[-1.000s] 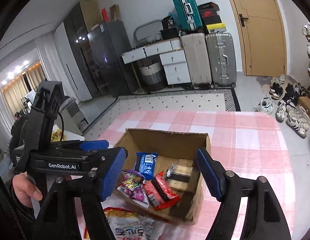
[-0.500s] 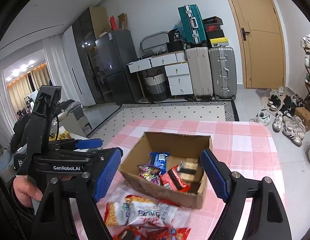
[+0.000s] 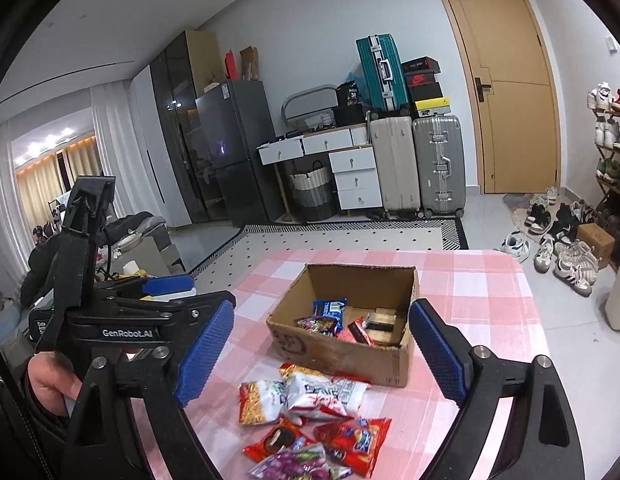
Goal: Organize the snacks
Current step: 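Withdraw both grippers from the box back toward the snack pile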
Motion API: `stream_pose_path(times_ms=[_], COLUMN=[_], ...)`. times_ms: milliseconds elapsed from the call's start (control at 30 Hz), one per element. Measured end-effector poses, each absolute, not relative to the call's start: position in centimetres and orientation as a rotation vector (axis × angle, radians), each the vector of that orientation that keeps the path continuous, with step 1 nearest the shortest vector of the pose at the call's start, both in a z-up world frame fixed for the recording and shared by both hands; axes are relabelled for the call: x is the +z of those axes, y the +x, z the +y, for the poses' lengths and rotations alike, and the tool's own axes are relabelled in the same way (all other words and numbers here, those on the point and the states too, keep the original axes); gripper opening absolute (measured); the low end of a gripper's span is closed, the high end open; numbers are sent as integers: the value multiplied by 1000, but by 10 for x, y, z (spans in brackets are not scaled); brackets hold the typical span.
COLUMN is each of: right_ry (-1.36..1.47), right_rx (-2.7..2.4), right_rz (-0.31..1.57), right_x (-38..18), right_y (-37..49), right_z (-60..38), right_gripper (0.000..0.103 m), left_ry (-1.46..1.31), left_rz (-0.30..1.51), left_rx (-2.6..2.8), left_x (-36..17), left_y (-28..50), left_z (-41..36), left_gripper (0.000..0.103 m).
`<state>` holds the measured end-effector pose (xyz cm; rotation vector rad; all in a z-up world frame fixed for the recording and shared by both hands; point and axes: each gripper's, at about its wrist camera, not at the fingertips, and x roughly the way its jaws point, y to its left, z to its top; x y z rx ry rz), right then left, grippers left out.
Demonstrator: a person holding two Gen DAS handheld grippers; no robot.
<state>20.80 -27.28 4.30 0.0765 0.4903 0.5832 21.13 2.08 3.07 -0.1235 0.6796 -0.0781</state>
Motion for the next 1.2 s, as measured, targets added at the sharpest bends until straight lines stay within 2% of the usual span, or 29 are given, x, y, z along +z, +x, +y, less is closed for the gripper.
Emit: stream_pose_path(times_ms=[333,667,1200], right_ry=[76,66,44], right_rx=[564,560,564], right_rz=[494,518,626], right_x=[30,11,-47], right_y=[159,131,113], right_z=[-276,-274,-268], right_gripper=[99,101,101], left_ry=[-109,-182,-286], left_rz=[602,599,678], left_rx=[-74,-85,-79], left_x=[29,17,-41], left_y=[142,92,83], left_z=[14,31,55], left_gripper=[102,102,102])
